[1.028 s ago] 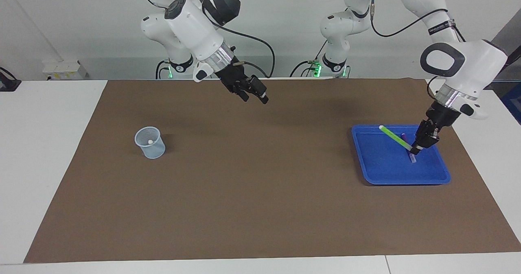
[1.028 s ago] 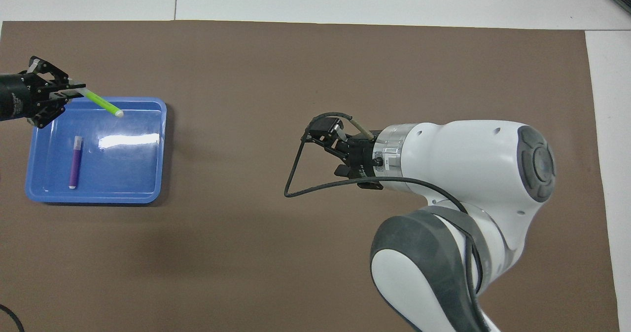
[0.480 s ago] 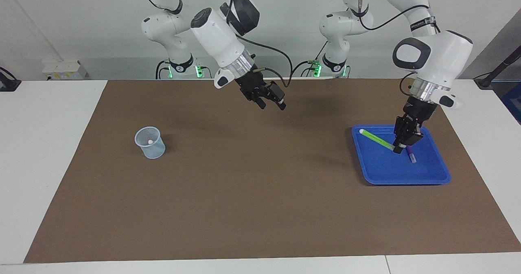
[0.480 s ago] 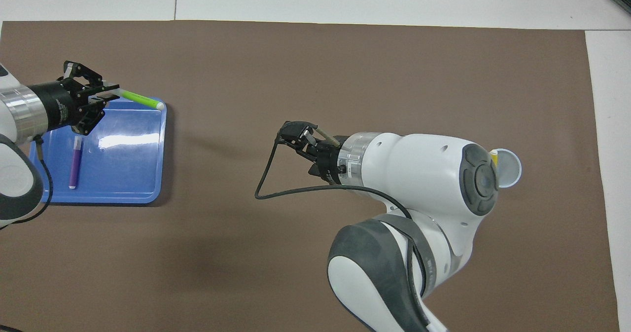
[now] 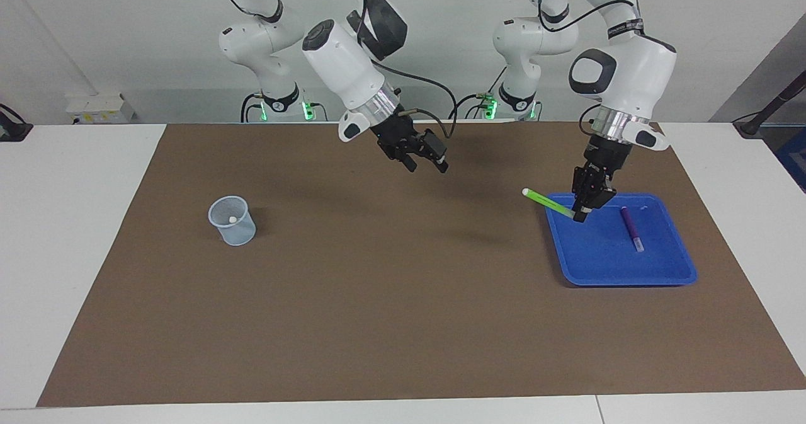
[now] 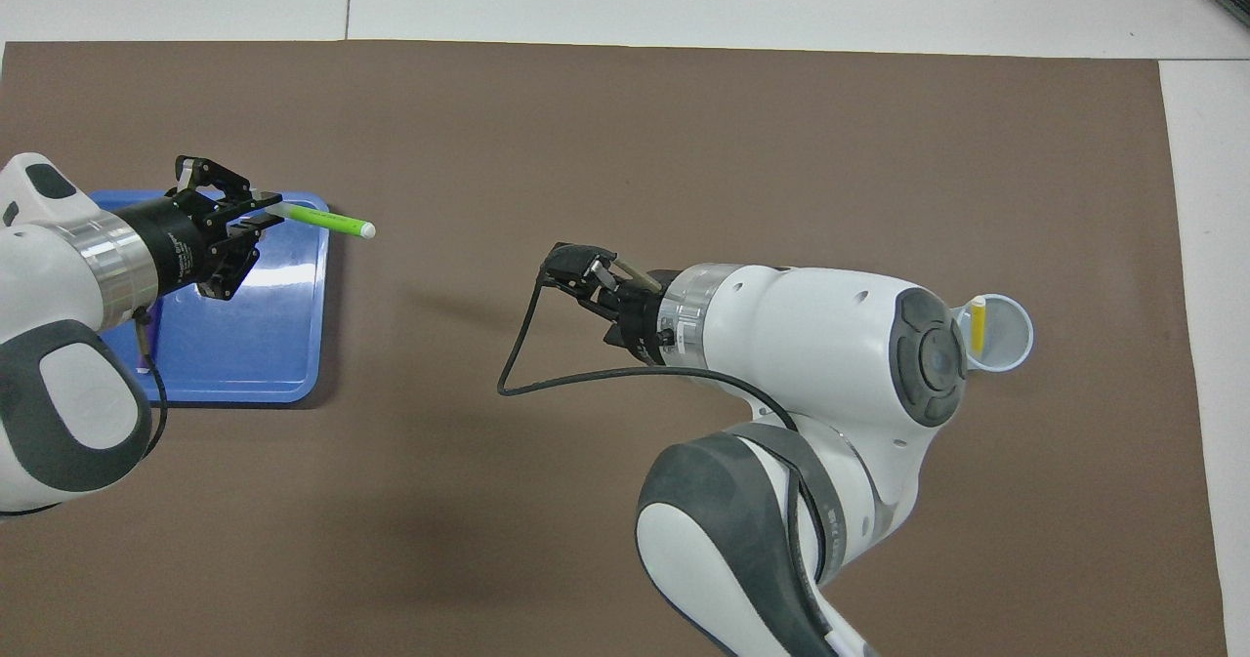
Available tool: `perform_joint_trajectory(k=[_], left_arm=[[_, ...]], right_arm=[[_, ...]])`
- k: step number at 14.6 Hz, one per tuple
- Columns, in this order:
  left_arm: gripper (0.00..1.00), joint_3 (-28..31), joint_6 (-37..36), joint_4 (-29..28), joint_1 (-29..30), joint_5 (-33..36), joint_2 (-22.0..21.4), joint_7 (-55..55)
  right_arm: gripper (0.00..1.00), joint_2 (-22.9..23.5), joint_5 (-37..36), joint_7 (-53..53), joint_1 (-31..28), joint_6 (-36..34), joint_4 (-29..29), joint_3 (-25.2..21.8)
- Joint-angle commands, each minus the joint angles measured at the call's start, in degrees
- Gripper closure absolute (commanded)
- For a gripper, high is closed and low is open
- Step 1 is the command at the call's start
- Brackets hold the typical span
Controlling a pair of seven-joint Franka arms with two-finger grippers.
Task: Transfer and insert pens with both arms
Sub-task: 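Lift the green pen with the left gripper while the right gripper approaches it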
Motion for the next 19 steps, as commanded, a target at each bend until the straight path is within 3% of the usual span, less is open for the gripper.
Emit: perform_joint_trajectory(k=[1,8,14,16,18,19], left_arm=[[1.0,0.4,2.6,-5.2,-1.0,-0.7,-4.8,-3.4],[1.0,-4.3,2.6,-10.2,-0.9,-0.6,-8.7,-10.8],[1.0,-8.4,2.1,-10.1,-0.8,-0.5,-8.9,-28.1],[1.0,-9.2,1.9,-10.1,-0.8,-0.5,-9.0,-31.4],[1.0,-9.7,1.9,-10.2,-0.8,-0.5,-9.1,-33.1],[1.0,-10.0,1.9,-10.2,-0.8,-0.4,-9.4,-34.1]], right_arm=[[0.0,-0.2,1.6,-5.6,-1.2,-5.5,1.8,0.0],[0.0,1.8,1.8,-8.2,-0.8,-4.6,7.1,0.1],[0.0,4.1,5.9,-7.5,1.6,4.0,7.1,0.7],[0.0,5.7,9.4,-7.3,3.1,9.7,7.4,0.8],[0.0,8.1,9.6,-7.4,3.9,10.9,9.8,0.8],[0.05,9.2,9.4,-7.3,4.1,11.0,10.8,0.8]])
